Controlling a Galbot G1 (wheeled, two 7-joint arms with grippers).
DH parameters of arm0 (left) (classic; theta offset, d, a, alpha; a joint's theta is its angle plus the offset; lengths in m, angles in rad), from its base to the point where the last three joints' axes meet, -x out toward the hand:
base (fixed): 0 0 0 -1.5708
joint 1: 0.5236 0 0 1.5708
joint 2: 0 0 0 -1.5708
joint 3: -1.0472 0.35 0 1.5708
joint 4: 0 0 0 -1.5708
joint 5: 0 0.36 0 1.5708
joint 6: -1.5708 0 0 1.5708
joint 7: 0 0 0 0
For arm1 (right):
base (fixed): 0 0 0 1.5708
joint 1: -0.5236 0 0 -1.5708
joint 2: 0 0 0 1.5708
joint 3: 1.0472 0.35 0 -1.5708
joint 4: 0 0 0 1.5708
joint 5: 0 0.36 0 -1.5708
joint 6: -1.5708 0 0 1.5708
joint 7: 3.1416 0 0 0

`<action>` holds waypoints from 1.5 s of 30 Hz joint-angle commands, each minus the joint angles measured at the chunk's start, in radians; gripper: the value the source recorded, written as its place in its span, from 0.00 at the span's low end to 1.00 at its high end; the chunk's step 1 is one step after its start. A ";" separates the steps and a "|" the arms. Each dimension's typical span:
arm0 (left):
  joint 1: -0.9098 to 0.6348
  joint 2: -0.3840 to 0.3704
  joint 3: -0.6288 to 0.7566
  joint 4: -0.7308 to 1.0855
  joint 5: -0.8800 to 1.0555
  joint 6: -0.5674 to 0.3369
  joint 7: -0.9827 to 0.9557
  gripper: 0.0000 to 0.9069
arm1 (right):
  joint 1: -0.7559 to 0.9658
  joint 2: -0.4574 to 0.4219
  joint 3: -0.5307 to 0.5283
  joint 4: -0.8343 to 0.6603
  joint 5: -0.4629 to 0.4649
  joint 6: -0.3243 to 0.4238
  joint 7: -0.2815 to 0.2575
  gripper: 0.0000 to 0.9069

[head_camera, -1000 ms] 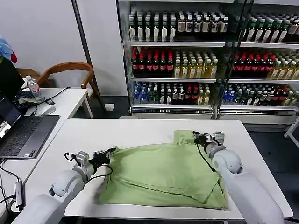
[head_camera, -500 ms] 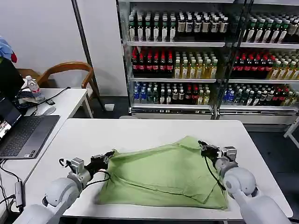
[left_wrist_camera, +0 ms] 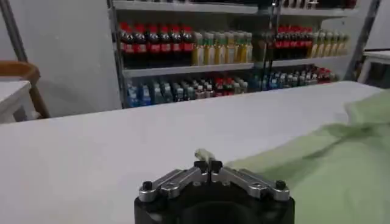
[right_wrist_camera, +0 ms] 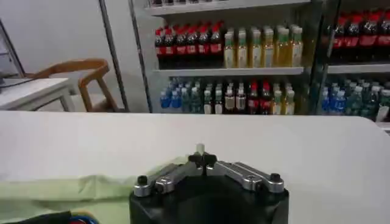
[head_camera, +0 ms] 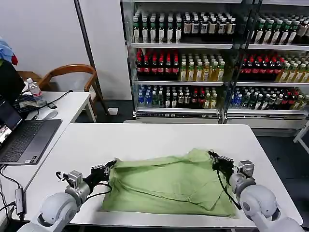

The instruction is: Fold and organize the clothes.

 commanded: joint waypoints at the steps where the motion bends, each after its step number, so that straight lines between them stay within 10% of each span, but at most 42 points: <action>1: 0.049 0.006 -0.026 -0.026 0.010 -0.008 0.004 0.04 | -0.096 -0.008 0.051 0.093 0.004 -0.004 0.003 0.00; 45: 0.164 0.029 -0.104 -0.061 -0.041 -0.036 0.037 0.04 | -0.359 0.026 0.200 0.165 -0.006 -0.007 0.030 0.00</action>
